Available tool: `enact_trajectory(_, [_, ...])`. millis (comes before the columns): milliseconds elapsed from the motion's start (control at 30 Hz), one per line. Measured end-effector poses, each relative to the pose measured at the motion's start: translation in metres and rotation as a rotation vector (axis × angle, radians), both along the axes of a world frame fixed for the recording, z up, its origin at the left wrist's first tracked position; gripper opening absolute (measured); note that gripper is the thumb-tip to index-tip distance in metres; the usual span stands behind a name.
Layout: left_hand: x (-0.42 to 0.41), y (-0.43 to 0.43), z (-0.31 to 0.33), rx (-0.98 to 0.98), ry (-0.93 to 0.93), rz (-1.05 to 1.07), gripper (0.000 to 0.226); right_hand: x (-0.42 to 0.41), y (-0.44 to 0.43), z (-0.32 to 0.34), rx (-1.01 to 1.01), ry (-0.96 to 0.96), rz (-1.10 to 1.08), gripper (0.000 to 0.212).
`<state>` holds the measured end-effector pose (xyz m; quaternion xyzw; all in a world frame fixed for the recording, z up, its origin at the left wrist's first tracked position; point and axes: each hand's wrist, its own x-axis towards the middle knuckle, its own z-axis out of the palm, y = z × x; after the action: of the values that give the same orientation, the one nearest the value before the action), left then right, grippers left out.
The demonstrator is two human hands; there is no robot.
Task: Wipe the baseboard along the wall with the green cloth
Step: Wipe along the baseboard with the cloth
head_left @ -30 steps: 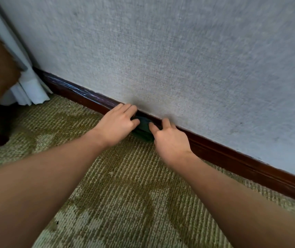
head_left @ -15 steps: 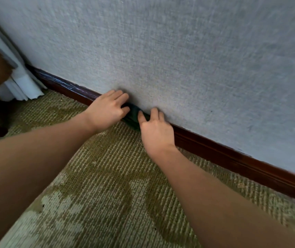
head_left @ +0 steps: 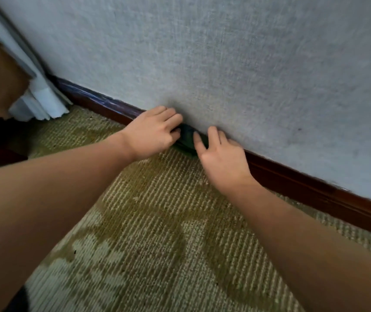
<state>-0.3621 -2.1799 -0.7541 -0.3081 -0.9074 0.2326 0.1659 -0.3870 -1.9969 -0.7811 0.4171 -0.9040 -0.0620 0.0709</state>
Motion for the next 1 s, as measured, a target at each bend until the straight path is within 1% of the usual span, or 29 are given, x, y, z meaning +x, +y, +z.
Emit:
enact_trajectory(67, [-0.005, -0.007, -0.004, -0.004, 0.007, -0.078, 0.02, 0.0, -0.003, 0.001, 0.029, -0.027, 0.0, 0.053])
enact_trajectory(167, [-0.007, -0.019, -0.007, -0.004, 0.023, -0.147, 0.029, 0.002, -0.012, 0.004, 0.115, 0.052, 0.028, 0.063])
enact_trajectory(233, [-0.007, -0.024, -0.012, 0.008, 0.038, -0.174, 0.029, 0.004, -0.012, 0.006, 0.18, 0.118, 0.024, 0.066])
enact_trajectory(300, [-0.008, -0.031, -0.017, 0.053, 0.039, -0.202, 0.027, 0.004, -0.016, 0.011, 0.177, 0.176, 0.003, 0.062])
enact_trajectory(367, [-0.013, -0.038, -0.017, 0.1, 0.021, -0.25, 0.027, 0.005, -0.019, 0.012, 0.185, 0.164, -0.017, 0.056])
enact_trajectory(433, [-0.018, -0.045, -0.017, 0.147, 0.014, -0.301, 0.028, 0.007, -0.021, 0.014, 0.192, 0.154, -0.012, 0.04])
enact_trajectory(467, [-0.02, -0.049, -0.017, 0.16, 0.015, -0.311, 0.03, 0.008, -0.022, 0.016, 0.195, 0.123, -0.021, 0.039])
enact_trajectory(500, [-0.022, -0.051, -0.019, 0.171, 0.02, -0.318, 0.03, 0.008, -0.024, 0.017, 0.209, 0.097, -0.042, 0.047])
enact_trajectory(567, [-0.021, -0.055, -0.022, 0.211, 0.02, -0.294, 0.03, 0.011, -0.026, 0.019, 0.229, 0.071, -0.1, 0.06])
enact_trajectory(633, [-0.017, -0.058, -0.026, 0.267, -0.005, -0.243, 0.028, 0.015, -0.03, 0.02, 0.247, 0.076, -0.138, 0.064])
enact_trajectory(767, [-0.013, -0.056, -0.032, 0.339, -0.037, -0.182, 0.026, 0.017, -0.042, 0.028, 0.317, 0.058, -0.206, 0.055])
enact_trajectory(833, [-0.012, -0.056, -0.033, 0.345, -0.034, -0.155, 0.024, 0.013, -0.047, 0.033, 0.347, 0.068, -0.204, 0.05])
enact_trajectory(867, [-0.011, -0.057, -0.033, 0.342, -0.023, -0.157, 0.024, 0.012, -0.048, 0.033, 0.343, 0.075, -0.205, 0.048])
enact_trajectory(933, [-0.011, -0.06, -0.03, 0.344, -0.007, -0.166, 0.026, 0.015, -0.052, 0.032, 0.256, 0.073, -0.203, 0.044])
enact_trajectory(1000, [-0.009, -0.061, -0.027, 0.348, -0.003, -0.165, 0.03, 0.02, -0.056, 0.026, 0.25, 0.033, -0.232, 0.046])
